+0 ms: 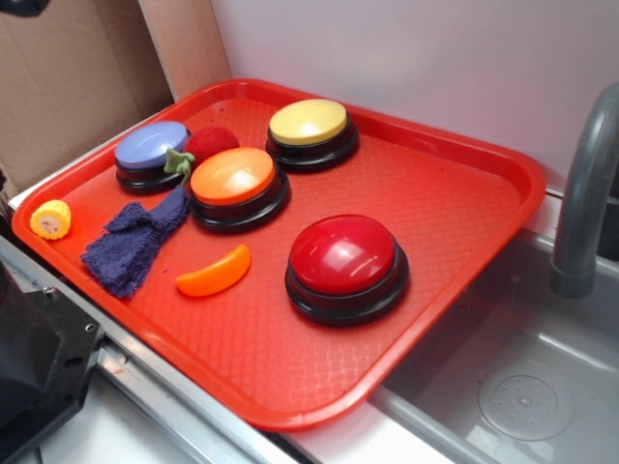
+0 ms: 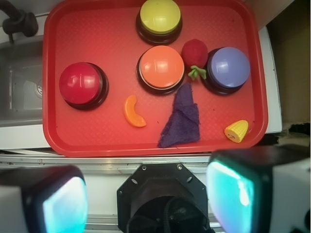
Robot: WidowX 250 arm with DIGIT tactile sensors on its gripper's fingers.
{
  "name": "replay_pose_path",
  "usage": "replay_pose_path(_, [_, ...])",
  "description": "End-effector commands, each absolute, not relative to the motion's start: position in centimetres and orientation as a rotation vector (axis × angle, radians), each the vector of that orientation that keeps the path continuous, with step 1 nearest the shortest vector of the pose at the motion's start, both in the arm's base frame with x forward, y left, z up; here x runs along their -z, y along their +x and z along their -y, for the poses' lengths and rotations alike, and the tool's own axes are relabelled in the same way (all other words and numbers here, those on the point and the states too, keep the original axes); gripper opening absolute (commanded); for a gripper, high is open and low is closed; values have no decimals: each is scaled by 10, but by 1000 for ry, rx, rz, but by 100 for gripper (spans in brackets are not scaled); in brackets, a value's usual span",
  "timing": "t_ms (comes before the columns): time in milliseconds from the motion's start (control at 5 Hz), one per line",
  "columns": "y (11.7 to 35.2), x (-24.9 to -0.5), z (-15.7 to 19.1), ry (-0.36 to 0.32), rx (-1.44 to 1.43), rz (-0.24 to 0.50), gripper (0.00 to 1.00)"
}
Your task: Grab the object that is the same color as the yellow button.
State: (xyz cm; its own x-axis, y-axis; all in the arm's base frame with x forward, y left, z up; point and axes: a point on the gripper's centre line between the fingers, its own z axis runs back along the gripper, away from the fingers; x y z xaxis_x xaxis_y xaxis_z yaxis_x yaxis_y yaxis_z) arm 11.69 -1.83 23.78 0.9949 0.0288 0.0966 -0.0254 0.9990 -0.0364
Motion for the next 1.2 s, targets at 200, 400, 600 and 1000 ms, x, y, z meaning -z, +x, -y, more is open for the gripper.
replay_pose_path(200, [118,-231,10,-51,-63,99,100])
replay_pose_path(400, [117,-225,-2,-62,-104,116,100])
replay_pose_path(600, [118,-213,-14,-57,-165,109,100])
replay_pose_path(1000, [120,-184,-46,-10,-327,118,100])
